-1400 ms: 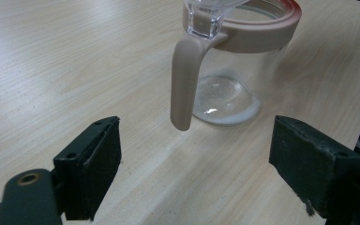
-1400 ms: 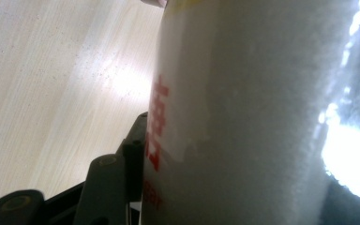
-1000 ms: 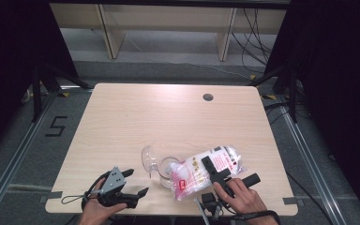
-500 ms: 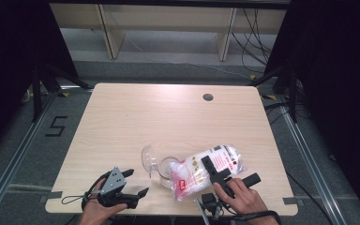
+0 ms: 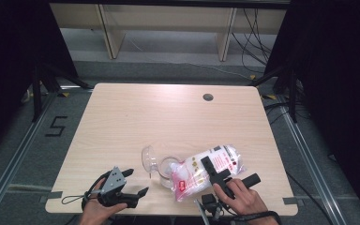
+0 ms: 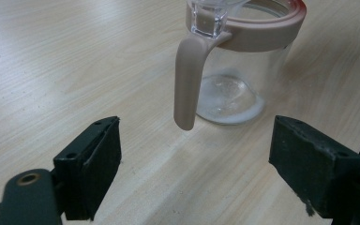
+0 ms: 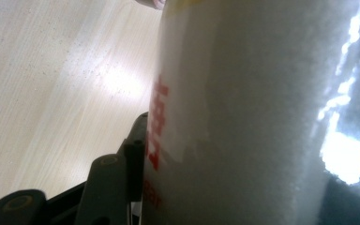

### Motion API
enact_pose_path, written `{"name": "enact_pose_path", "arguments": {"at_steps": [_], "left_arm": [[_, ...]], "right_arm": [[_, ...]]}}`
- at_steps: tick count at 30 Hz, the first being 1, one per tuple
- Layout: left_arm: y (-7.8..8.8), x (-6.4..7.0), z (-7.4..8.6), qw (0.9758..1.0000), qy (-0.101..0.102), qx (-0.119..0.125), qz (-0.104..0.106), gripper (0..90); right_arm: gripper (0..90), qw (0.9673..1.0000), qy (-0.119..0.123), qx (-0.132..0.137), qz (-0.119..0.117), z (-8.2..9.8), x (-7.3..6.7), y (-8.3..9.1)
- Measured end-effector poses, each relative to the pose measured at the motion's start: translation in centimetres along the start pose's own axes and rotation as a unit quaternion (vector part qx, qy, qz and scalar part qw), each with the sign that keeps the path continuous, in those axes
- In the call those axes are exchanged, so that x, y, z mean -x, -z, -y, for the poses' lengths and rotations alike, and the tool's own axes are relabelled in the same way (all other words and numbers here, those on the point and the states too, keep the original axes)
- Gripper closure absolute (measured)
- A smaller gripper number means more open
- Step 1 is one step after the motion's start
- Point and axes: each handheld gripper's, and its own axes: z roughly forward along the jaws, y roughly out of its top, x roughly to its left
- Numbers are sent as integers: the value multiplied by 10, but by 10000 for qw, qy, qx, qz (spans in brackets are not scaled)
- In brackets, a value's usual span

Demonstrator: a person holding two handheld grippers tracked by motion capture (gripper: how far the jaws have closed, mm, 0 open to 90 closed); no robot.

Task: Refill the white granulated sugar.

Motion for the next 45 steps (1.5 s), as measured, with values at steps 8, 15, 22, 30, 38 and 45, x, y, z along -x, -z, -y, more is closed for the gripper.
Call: {"name": "enact_pose_path", "arguments": {"at_steps": [8, 15, 22, 30, 38, 45], "left_arm": [[1, -1, -1, 9999, -128, -38, -87, 167], [0, -2, 0, 9999, -101, 56, -72, 167], [1, -2, 0, 9999, -39, 33, -95, 168], [1, -4, -1, 9998, -159, 27, -123, 177], [0, -4, 0, 9998, -183, 20, -77, 175], [0, -2, 0, 9999, -30, 27, -92, 174]], "right_arm": [[515, 10000, -6, -1, -6, 0, -3, -1], [516, 10000, -47, -29, 20, 3, -2, 0], [517, 10000, -67, -47, 28, 4, -3, 0], [518, 10000, -10, -46, 12, 6, -3, 0], [519, 10000, -10, -36, -32, 5, -3, 0], [519, 10000, 64, -43, -23, 4, -3, 0]]}}
